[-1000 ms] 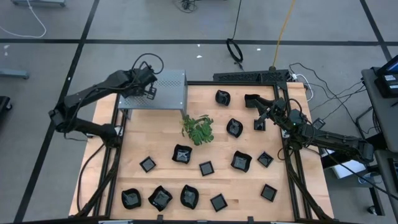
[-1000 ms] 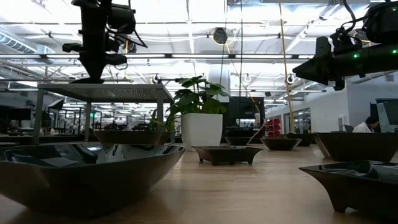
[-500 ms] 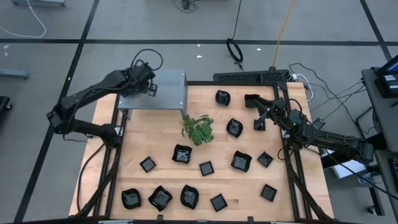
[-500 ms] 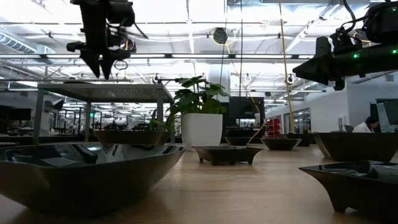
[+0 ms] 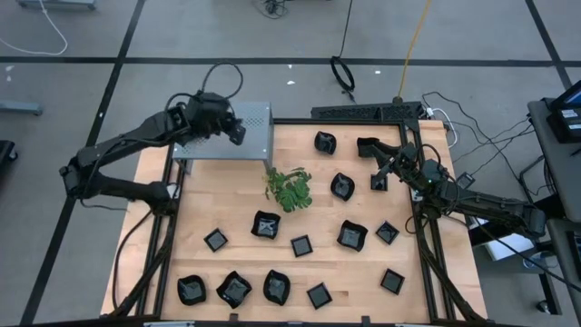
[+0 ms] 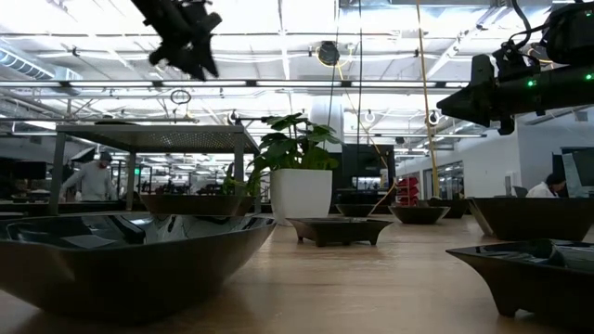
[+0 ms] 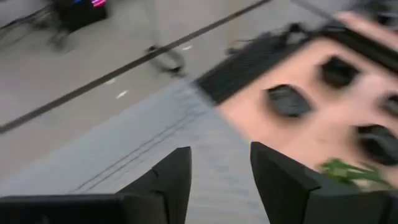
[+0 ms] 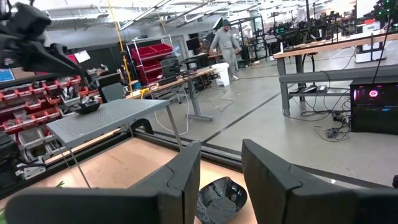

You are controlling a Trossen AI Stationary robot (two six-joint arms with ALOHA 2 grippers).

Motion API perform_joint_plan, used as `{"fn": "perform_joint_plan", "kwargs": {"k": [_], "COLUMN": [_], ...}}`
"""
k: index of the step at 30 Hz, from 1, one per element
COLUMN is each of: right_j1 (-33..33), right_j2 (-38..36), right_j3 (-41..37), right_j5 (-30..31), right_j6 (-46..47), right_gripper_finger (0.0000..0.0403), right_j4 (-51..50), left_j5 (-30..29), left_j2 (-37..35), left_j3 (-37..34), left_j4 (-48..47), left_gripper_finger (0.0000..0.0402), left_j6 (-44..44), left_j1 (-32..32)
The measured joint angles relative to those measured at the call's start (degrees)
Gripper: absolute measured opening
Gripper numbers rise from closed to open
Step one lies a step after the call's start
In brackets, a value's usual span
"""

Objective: Pick & Place Mini shaped plates
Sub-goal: Put the distorted square plate on the shelf

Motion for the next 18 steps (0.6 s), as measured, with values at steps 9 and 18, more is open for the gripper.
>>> {"fn": "perform_joint_plan", "kwargs": {"k": [9, 18], "right_j1": [-0.01, -0.02], "right_j2": [0.02, 0.0], "right_j3": [0.0, 0.0], "right_j5": [0.01, 0.02], "right_j6": [-0.01, 0.0], "right_gripper_finger": [0.0105, 0.0105], "right_j4": [-0.01, 0.01], "left_j5": [2.13, 5.9], "left_j2": [3.38, 7.69], "left_j3": [0.01, 0.03], "left_j4": [6.72, 5.04], "left_gripper_finger": [0.014, 0.0131], "left_j6": [1.7, -1.14], "left_j1": [-11.48, -26.39]}}
